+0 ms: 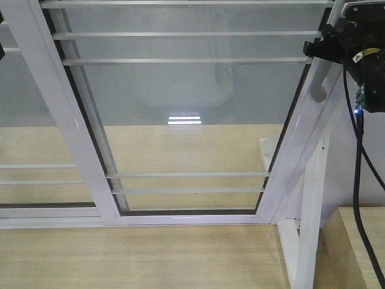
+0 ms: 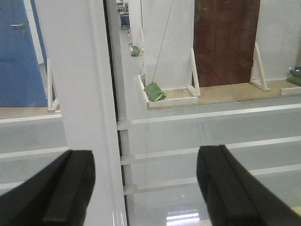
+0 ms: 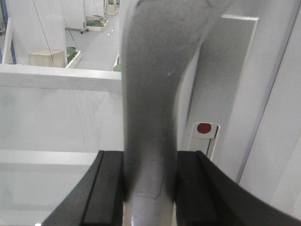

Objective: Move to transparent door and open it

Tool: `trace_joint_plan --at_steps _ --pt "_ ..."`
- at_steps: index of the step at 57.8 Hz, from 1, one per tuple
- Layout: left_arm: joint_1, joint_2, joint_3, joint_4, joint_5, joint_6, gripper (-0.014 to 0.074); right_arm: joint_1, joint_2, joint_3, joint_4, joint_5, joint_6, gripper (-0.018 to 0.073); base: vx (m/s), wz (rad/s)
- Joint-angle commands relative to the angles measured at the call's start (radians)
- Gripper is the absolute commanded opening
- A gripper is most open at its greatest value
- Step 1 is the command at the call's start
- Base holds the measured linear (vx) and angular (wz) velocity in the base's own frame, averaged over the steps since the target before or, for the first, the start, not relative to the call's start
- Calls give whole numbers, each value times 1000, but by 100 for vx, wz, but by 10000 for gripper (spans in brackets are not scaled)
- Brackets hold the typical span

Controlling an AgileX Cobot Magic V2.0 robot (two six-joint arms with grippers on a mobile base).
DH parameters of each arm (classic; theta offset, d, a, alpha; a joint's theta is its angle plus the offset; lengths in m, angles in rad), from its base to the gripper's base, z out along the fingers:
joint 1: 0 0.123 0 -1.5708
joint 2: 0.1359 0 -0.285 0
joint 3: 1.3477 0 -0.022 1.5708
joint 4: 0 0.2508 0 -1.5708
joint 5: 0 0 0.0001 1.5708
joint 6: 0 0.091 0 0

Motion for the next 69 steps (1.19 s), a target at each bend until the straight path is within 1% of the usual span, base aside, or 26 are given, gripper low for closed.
trace_joint_plan --at_steps 1,12,15,22,35,44,69 --pt "-4 -14 -36 -11 -81 -9 559 -5 -47 -34 -53 -68 3 176 0 0" --pt "-4 -14 -36 -11 -81 -9 559 -2 -48 -34 -123 -66 89 181 0 0" --pt "-4 -14 -36 -11 -81 -9 559 5 -49 -34 -135 -66 98 181 0 0" --pt "-4 -14 -36 -11 -81 -9 559 18 -49 -34 -154 -71 96 184 0 0" --pt "-4 -14 -36 -11 -81 -9 559 76 -49 -34 -173 -83 95 188 0 0" --pt "-4 -14 -36 -11 -81 -9 559 124 -49 -34 -174 -104 94 188 0 -1" --pt "-4 -14 -36 -11 -81 -9 559 226 -77 -34 -177 -103 94 188 0 0"
